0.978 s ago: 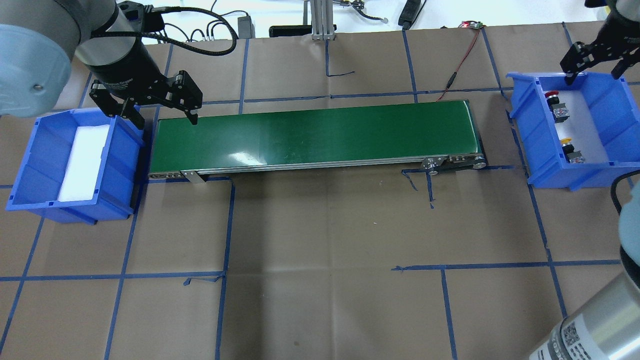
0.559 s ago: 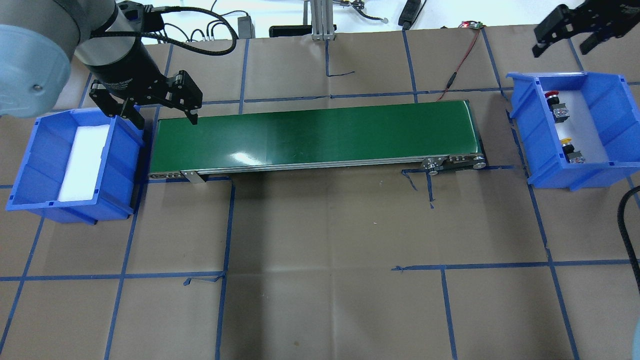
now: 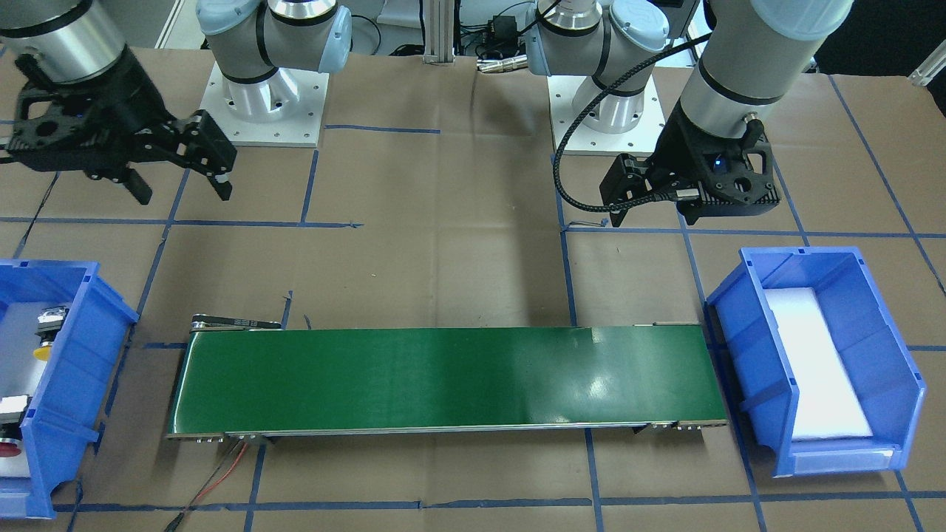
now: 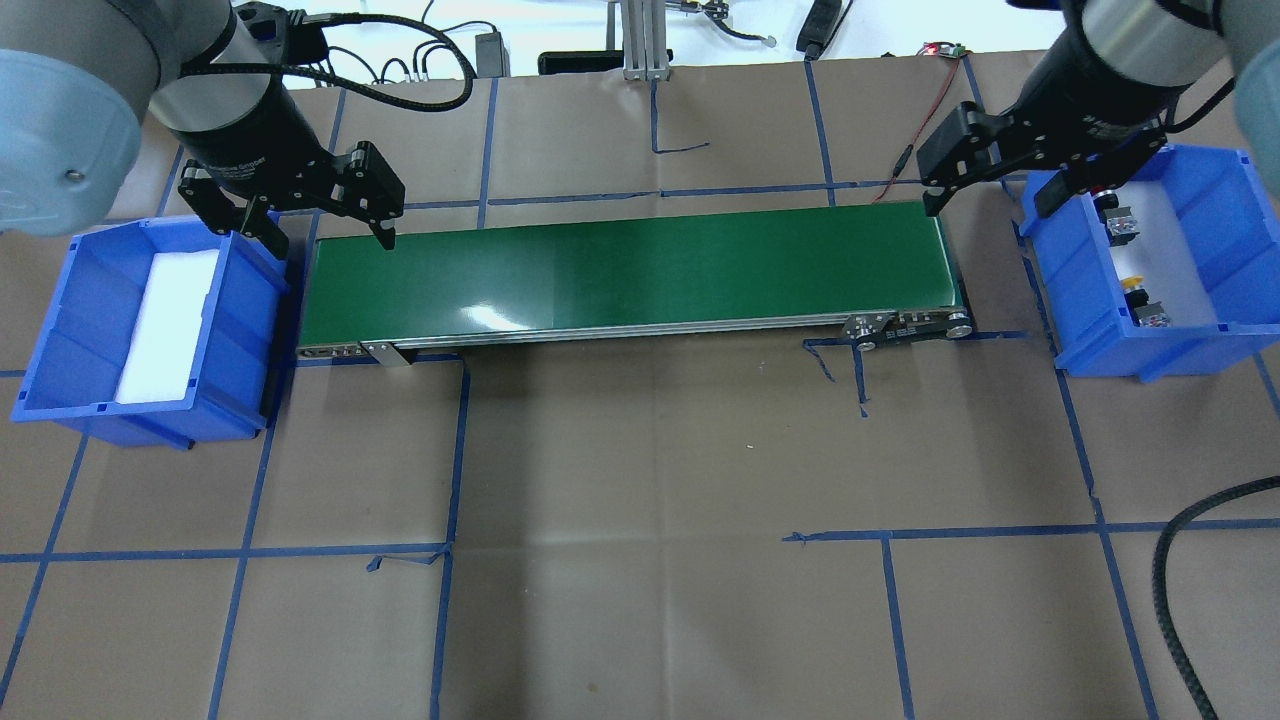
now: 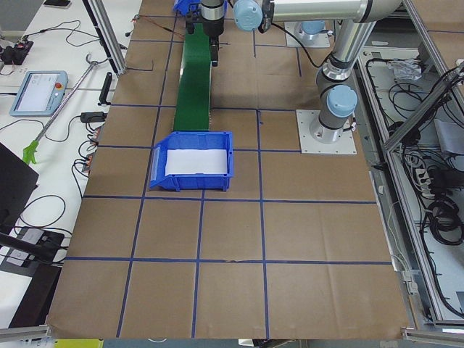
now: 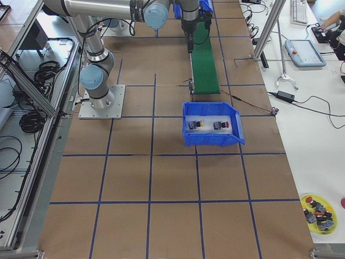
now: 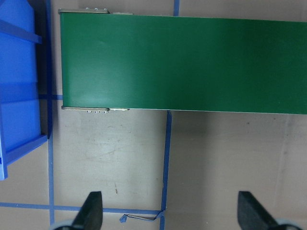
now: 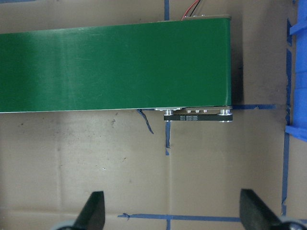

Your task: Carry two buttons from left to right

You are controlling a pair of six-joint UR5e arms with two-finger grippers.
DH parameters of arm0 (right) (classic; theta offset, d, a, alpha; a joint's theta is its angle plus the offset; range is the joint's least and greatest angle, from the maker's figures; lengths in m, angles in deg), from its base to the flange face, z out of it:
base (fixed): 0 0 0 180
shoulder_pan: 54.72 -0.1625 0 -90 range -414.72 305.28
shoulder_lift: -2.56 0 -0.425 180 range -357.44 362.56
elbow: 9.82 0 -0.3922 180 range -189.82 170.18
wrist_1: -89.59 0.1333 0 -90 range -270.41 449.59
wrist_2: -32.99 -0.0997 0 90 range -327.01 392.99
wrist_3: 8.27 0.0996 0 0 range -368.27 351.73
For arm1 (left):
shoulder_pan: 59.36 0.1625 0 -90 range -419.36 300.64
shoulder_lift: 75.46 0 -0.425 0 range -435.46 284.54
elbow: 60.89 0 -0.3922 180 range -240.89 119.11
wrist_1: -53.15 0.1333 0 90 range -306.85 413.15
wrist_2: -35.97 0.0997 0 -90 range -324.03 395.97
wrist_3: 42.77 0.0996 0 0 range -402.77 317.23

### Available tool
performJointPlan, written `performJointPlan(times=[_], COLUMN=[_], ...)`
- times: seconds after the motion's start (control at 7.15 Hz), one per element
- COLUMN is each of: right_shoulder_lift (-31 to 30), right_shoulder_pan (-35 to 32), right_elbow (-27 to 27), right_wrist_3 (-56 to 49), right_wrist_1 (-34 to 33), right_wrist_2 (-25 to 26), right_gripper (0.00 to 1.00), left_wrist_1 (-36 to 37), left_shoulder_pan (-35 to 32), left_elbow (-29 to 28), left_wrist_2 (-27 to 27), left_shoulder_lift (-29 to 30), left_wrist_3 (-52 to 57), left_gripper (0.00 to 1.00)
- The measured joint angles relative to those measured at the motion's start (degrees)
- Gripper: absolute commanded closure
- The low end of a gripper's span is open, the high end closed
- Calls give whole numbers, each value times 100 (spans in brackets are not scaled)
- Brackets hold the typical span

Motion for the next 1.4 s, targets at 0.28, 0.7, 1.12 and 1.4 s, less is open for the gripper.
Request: performJointPlan(times=[0.28,0.7,1.12,1.4], right_shoulder_lift=[80,166,183,191], right_shoulder_pan=[-546,-642,-639,-614], right_elbow=[-42,-61,-56,-61], right_wrist_3=[871,1014,1023,1017], right_wrist_1=[-17,9,60,77], right_wrist_2=[196,213,222,227], right_gripper=[0,0,0,0], left_wrist_1=[0,0,0,0], left_shoulder_pan=[0,0,0,0], left_elbow=[0,0,0,0], left_wrist_2=[-2,0,-2,2], left_shoulder_lift=[5,1,-2,-3], left_wrist_3=[0,0,0,0], left_gripper=[0,0,0,0])
